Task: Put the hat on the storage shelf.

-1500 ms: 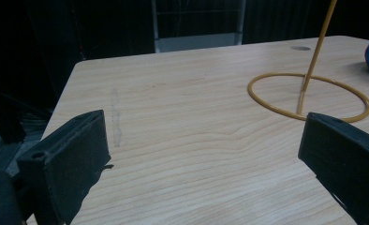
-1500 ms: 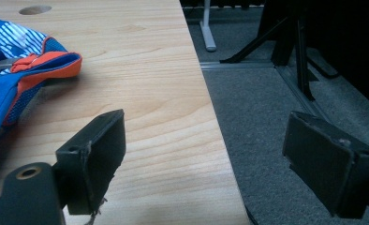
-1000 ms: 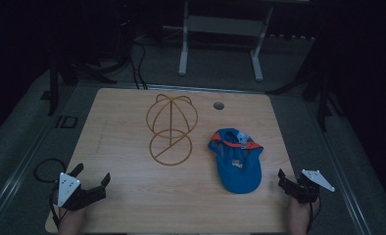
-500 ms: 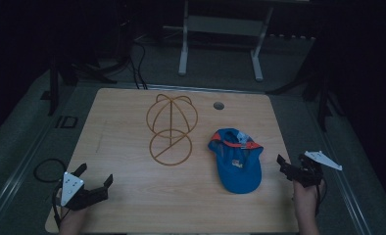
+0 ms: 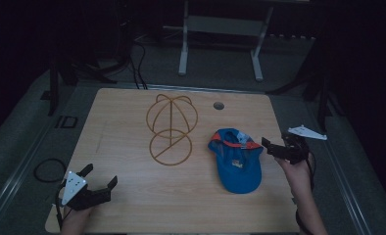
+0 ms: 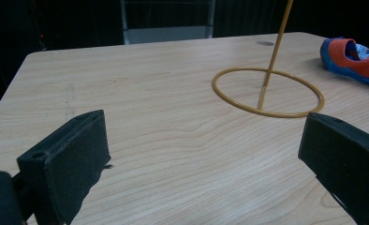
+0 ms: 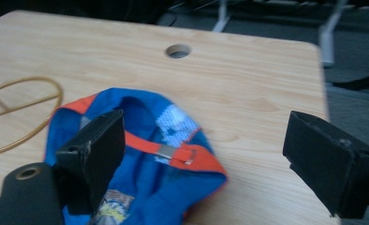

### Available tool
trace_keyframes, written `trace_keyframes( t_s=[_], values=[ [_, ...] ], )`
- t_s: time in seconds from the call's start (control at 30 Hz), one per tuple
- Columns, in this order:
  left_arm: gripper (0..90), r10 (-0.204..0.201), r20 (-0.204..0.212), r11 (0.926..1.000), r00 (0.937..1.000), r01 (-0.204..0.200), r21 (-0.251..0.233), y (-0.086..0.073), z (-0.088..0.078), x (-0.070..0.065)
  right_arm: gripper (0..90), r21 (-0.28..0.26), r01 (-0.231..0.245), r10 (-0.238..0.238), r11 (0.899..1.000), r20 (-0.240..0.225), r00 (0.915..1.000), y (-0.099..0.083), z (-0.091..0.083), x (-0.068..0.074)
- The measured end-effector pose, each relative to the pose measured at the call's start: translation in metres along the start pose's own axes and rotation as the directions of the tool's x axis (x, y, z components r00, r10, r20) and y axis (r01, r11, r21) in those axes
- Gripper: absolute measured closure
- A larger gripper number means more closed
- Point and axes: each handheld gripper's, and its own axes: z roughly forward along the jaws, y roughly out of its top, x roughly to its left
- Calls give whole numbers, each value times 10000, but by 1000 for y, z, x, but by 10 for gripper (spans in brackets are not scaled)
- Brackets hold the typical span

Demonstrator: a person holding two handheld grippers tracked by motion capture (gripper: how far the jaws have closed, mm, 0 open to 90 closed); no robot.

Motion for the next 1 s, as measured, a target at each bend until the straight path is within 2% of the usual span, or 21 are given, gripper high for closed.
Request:
trace_keyframes(
  t_s=[0.17, 0.23, 0.27, 0.4, 0.53, 0.57, 0.6, 0.63, 0.67, 0.7, 0.8, 0.83, 0.87, 1.0],
  values=[
    [24, -72, 216, 9997, 9997, 67, 232, 1, 1, -1, 143, 349, 339, -324, 9988, -427, 9986, 9, 16, 5],
    [24, 47, 238, 9994, 9997, -55, 353, 3, 1, -2, 174, 638, 615, -572, 9961, -659, 9962, 15, 29, 8],
    [24, 73, 200, 9991, 9998, -81, 405, 3, 1, -3, 174, 638, 615, -572, 9961, -659, 9962, 15, 29, 8],
    [23, 259, 88, 9986, 9996, -263, 448, 6, 0, -7, 220, 1164, 1049, -943, 9876, -928, 9912, 20, 49, 11],
    [24, 195, 246, 9983, 9995, -208, 544, 7, 0, -8, 264, 1692, 1247, -1061, 9777, -1146, 9877, 21, 70, 15],
    [23, 194, 238, 9983, 9995, -207, 542, 6, 0, -8, 278, 1921, 1284, -1035, 9729, -1344, 9855, 19, 80, 15],
    [23, 201, 241, 9983, 9995, -214, 542, 6, 0, -8, 278, 1921, 1284, -1035, 9729, -1344, 9855, 19, 80, 15],
    [24, 188, 270, 9983, 9995, -203, 544, 6, 1, -8, 307, 2221, 1324, -1051, 9660, -1306, 9859, 17, 91, 16],
    [23, 201, 233, 9983, 9995, -213, 550, 6, 1, -8, 308, 2317, 1342, -1074, 9635, -1249, 9863, 15, 96, 16],
    [23, 193, 241, 9982, 9995, -206, 557, 6, 1, -7, 308, 2317, 1342, -1074, 9635, -1249, 9863, 15, 96, 16],
    [23, 127, 327, 9981, 9994, -147, 595, 5, 2, -6, 314, 2587, 1094, -829, 9597, -1114, 9903, 8, 114, 13],
    [23, 91, 394, 9981, 9992, -114, 599, 4, 2, -6, 314, 2587, 1094, -829, 9597, -1114, 9903, 8, 114, 13],
    [24, 126, 371, 9980, 9992, -149, 612, 4, 2, -6, 315, 2787, 1109, -865, 9540, -985, 9914, 5, 122, 13],
    [24, 131, 378, 9978, 9992, -155, 642, 4, 3, -6, 302, 3087, 978, -715, 9461, -954, 9929, 0, 132, 12]
  ],
)
